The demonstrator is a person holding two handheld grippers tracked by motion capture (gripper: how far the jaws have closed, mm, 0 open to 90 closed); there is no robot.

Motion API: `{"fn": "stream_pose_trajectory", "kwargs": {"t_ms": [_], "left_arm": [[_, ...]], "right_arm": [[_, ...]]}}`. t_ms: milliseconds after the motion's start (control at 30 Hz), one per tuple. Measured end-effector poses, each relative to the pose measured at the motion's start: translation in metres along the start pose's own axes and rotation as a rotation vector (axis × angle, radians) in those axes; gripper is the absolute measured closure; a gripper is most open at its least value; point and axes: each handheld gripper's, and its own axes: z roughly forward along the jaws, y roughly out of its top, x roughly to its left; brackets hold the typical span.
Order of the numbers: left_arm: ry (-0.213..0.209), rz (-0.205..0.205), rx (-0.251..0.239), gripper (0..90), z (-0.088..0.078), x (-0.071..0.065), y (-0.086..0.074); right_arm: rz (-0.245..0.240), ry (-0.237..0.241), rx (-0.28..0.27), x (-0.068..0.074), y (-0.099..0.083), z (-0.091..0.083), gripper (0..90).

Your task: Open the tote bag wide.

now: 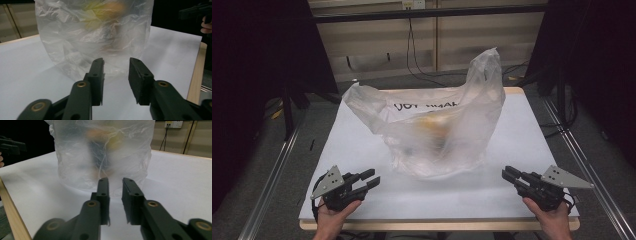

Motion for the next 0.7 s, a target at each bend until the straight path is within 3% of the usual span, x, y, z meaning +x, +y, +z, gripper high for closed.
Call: {"fn": "stream_pose_trajectory", "kwargs": {"t_ms": [133, 267, 300, 333, 500, 567, 700], "left_arm": [[-0.038, 0.012, 0.018, 78.0, -0.002, -0.001, 0.002], [-0.066, -0.003, 0.025, 89.3, -0.002, -0.002, 0.004], [-0.045, -0.003, 0.042, 90.0, -0.001, 0.0, 0.007], [-0.052, -0.032, 0.043, 90.0, 0.001, 0.001, 0.009], [-0.074, -0.046, 0.038, 90.0, 0.003, 0.003, 0.018], [-0.078, -0.073, 0.032, 90.0, 0.005, 0.001, 0.019], [-0.09, -0.062, 0.046, 90.0, 0.006, 0.001, 0.025]], "right_arm": [[0.016, 0.008, 0.0, 0.0, 0.003, 0.0, 90.0], [0.032, 0.023, 0.007, -0.002, 0.007, 0.002, 90.0], [0.034, 0.03, 0.013, -0.002, 0.008, 0.003, 90.0], [0.037, 0.036, 0.014, -0.001, 0.01, 0.004, 90.0], [0.037, 0.074, 0.014, 0.002, 0.02, 0.008, 90.0], [0.028, 0.085, 0.016, 0.004, 0.024, 0.011, 90.0], [-0.005, 0.088, 0.015, 0.008, 0.032, 0.015, 90.0]]}}
